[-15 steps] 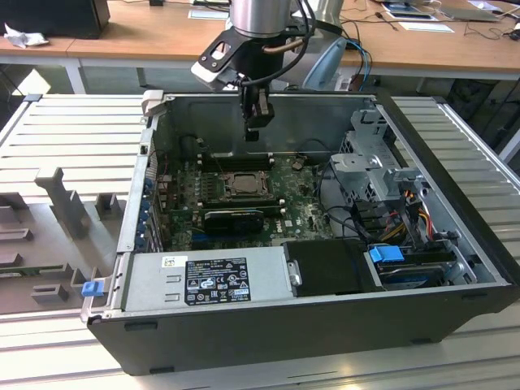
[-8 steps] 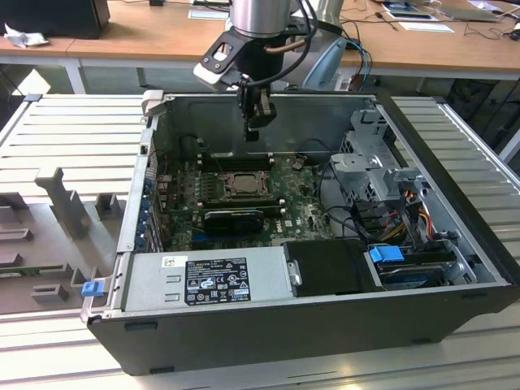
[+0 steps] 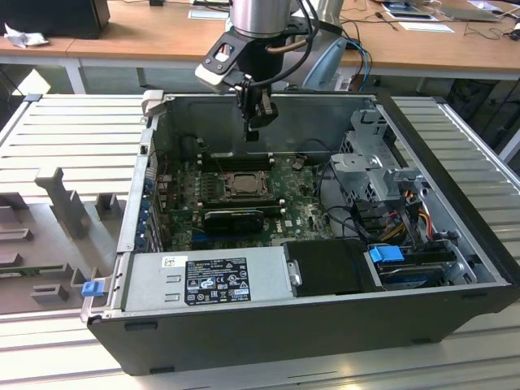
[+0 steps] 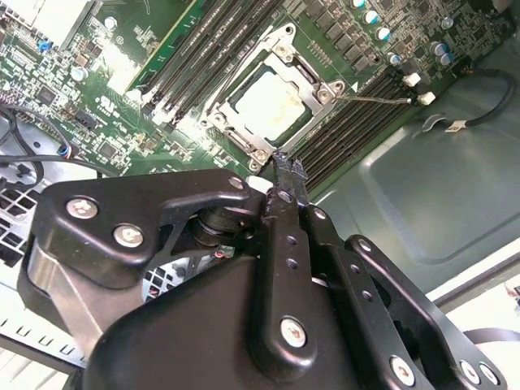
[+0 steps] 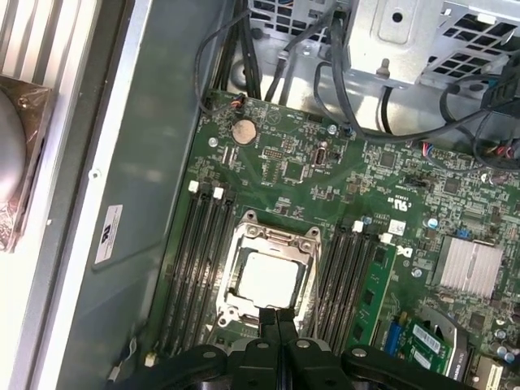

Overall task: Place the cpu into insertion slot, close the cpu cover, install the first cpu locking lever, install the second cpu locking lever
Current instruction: 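Install the first cpu locking lever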

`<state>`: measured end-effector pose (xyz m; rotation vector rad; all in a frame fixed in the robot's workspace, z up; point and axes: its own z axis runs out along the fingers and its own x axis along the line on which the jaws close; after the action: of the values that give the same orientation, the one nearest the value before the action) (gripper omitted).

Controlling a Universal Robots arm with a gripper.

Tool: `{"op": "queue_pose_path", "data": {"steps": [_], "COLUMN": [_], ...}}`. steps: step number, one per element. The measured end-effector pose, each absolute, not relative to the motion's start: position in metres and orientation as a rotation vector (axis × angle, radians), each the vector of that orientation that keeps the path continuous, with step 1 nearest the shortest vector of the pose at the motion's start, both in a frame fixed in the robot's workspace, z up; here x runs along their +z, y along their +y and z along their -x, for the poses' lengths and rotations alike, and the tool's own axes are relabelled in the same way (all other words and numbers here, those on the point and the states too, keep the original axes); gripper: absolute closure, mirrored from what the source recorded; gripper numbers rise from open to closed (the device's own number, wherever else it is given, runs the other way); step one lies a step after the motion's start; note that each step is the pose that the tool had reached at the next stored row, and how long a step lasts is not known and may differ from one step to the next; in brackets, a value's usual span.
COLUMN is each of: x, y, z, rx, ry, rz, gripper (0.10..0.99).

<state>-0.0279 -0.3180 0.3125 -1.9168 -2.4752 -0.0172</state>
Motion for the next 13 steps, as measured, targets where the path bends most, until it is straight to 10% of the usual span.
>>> {"op": "queue_pose_path", "data": {"steps": [13], "x": [0.3125], "y": [-0.3181], "z": [0.0278], "rx": [-0.017], "ry": [-2.529], "rz": [1.844], "gripper": [0.980]}}
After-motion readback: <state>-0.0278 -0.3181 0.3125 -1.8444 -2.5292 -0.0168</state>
